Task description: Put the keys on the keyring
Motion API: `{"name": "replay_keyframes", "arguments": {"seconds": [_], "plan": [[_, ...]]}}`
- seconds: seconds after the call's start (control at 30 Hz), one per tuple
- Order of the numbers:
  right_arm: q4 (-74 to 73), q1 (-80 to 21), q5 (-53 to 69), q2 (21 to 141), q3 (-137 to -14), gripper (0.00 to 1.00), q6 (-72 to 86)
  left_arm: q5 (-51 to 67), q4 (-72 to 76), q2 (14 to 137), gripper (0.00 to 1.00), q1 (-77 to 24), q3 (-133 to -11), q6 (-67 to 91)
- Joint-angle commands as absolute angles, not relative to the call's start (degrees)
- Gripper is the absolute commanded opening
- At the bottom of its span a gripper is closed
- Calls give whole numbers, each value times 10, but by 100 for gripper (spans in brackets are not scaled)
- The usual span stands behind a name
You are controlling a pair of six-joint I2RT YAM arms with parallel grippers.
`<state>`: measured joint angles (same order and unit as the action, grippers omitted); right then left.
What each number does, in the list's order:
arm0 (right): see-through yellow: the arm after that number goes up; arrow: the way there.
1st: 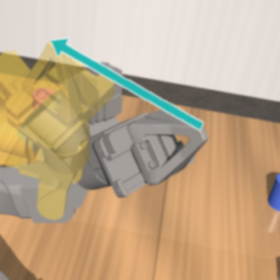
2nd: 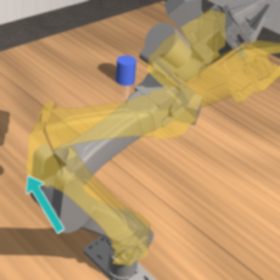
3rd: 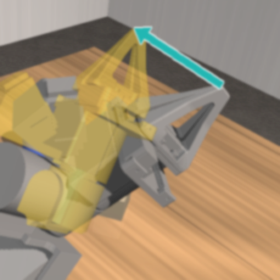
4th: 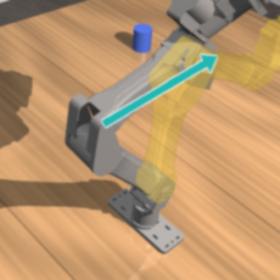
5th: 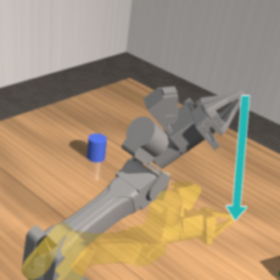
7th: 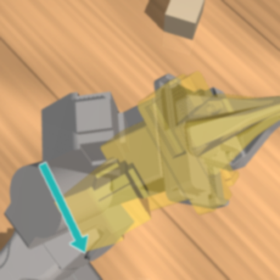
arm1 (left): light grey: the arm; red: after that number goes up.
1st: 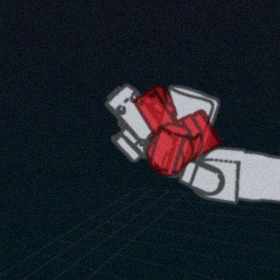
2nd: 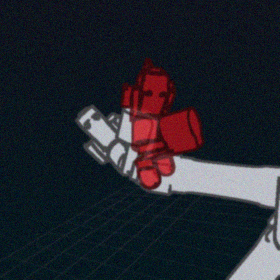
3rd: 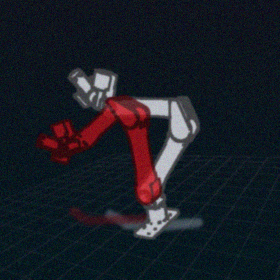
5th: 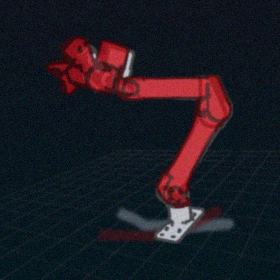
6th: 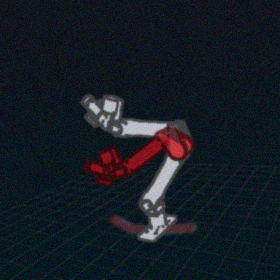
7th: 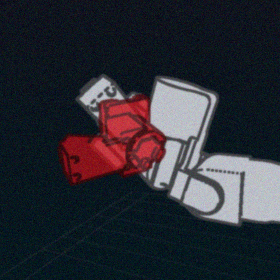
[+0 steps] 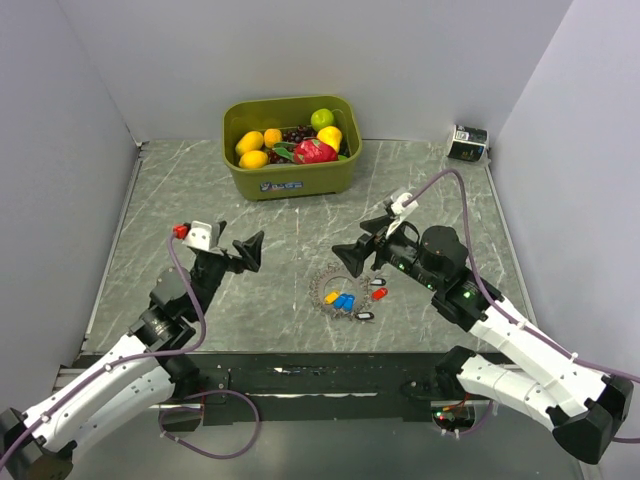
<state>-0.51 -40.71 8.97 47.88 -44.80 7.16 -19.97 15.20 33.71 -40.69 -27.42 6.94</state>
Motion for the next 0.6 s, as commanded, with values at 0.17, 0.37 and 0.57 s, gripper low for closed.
{"name": "replay_keyframes", "arguments": {"seconds": [0.17,0.37,0.57], "plan": [[7,-394,19,481,-401,100,105,-279,180,307,96,-405,-189,167],[10,-383,2,483,-356,100,112,-323,142,304,96,-404,-164,233],[22,-344,-41,483,-316,100,154,-439,79,298,96,-400,-156,333]]}}
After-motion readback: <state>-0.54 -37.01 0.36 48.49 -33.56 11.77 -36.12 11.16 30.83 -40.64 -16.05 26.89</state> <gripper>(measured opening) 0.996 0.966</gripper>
